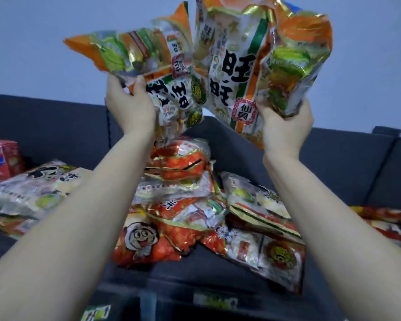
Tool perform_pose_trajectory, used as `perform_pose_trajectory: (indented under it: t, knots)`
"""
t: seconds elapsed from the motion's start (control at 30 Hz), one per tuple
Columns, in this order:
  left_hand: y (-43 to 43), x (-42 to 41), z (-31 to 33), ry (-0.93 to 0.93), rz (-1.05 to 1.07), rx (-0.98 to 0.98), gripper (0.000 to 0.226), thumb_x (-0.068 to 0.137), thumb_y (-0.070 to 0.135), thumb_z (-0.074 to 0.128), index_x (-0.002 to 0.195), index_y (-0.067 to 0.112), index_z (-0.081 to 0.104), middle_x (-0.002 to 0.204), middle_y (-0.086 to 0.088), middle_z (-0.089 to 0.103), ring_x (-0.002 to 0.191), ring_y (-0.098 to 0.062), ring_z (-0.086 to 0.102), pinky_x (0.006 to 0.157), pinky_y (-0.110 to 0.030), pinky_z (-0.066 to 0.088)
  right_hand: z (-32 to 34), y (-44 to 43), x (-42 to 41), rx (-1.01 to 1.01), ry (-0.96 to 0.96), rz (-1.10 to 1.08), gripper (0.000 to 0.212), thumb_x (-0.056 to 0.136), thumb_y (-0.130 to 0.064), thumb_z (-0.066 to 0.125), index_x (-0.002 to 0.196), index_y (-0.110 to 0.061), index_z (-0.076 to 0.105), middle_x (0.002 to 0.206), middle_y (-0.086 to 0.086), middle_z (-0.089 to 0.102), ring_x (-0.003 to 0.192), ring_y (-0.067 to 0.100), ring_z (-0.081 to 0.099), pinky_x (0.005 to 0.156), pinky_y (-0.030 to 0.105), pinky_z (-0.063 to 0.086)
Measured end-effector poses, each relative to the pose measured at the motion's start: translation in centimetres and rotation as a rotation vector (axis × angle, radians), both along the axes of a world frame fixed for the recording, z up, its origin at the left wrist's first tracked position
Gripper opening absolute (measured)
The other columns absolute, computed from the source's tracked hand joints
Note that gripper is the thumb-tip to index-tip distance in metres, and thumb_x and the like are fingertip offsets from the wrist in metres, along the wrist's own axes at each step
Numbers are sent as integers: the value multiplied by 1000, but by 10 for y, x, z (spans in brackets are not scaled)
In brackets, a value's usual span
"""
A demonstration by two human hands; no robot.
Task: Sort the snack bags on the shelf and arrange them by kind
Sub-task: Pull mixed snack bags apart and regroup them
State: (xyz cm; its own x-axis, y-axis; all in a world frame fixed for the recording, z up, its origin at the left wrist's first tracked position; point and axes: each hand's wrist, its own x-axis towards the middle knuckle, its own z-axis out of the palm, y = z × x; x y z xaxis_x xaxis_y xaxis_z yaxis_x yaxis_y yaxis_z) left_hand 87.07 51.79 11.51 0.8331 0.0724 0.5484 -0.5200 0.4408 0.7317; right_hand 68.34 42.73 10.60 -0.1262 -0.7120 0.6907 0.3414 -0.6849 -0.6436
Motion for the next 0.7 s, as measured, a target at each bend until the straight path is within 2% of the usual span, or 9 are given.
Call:
perform_pose_trajectory:
  t: [0.07, 0.1, 0.17, 0.27, 0.37, 0.47, 0.57, 0.63, 0.7]
  knots:
    - [-14, -30, -11, 44, -99, 22, 33, 96, 21, 54, 71, 22, 32, 86, -5, 45, 63, -24, 50, 50, -23, 51, -5, -5, -27, 1, 32, -73, 31, 76, -12, 75, 80, -36, 55, 81, -19, 64, 78, -3, 61, 74, 22, 54]
    - [-21, -43, -15, 43, -134, 44, 33, 94, 26, 55, 71, 23, 32, 85, -7, 46, 63, -33, 53, 51, -32, 54, -7, -8, -39, 2, 40, -101, 31, 76, -11, 74, 79, -35, 55, 79, -19, 64, 76, -2, 61, 73, 21, 54]
    - [-33, -66, -21, 23, -194, 92, 28, 85, 35, 56, 69, 27, 34, 81, -2, 49, 70, -41, 59, 64, -51, 55, -11, -14, -60, 8, 50, -158, 27, 77, -12, 73, 79, -33, 55, 78, -19, 63, 75, -2, 60, 70, 18, 51]
    - [-48, -99, -25, 15, -281, 104, 22, 81, 36, 57, 70, 30, 39, 80, 8, 52, 76, -42, 63, 72, -58, 53, -16, -20, -88, 9, 54, -254, 19, 78, -17, 74, 82, -25, 57, 75, -19, 61, 71, -3, 57, 67, 14, 48]
    - [-59, -132, -25, 3, -357, 96, 19, 84, 34, 58, 72, 31, 44, 83, 12, 55, 75, -37, 66, 71, -54, 55, -22, -23, -111, 22, 37, -337, 24, 80, -24, 76, 87, -10, 58, 74, -18, 57, 69, -3, 53, 65, 13, 45]
    - [-70, -162, -29, 46, -456, 76, 18, 94, 19, 58, 80, 15, 47, 81, 6, 49, 51, -14, 63, 55, -36, 56, -27, -23, -134, 35, 54, -421, 23, 79, -28, 75, 79, -32, 53, 81, -15, 59, 80, 5, 58, 72, 18, 47]
    - [-79, -191, -34, 106, -580, 92, 16, 96, 15, 57, 85, 12, 46, 84, 2, 46, 37, -4, 53, 60, -44, 56, -33, -26, -160, 44, 61, -521, 24, 79, -37, 74, 85, -38, 51, 96, -5, 64, 91, 11, 61, 78, 24, 48]
    - [-88, -208, -37, 178, -703, 117, 7, 97, 15, 56, 98, 11, 50, 96, 2, 47, 34, -6, 51, 62, -42, 55, -37, -27, -178, 73, 57, -551, 25, 79, -43, 74, 91, -37, 52, 102, -4, 64, 95, 10, 61, 79, 21, 46]
    - [-100, -223, -43, 305, -805, 154, 28, 98, 13, 55, 125, 8, 50, 115, 2, 46, 34, -6, 51, 54, -30, 52, -39, -31, -195, 105, 52, -570, 24, 79, -40, 74, 86, -41, 51, 102, -4, 64, 94, 9, 60, 78, 19, 44]
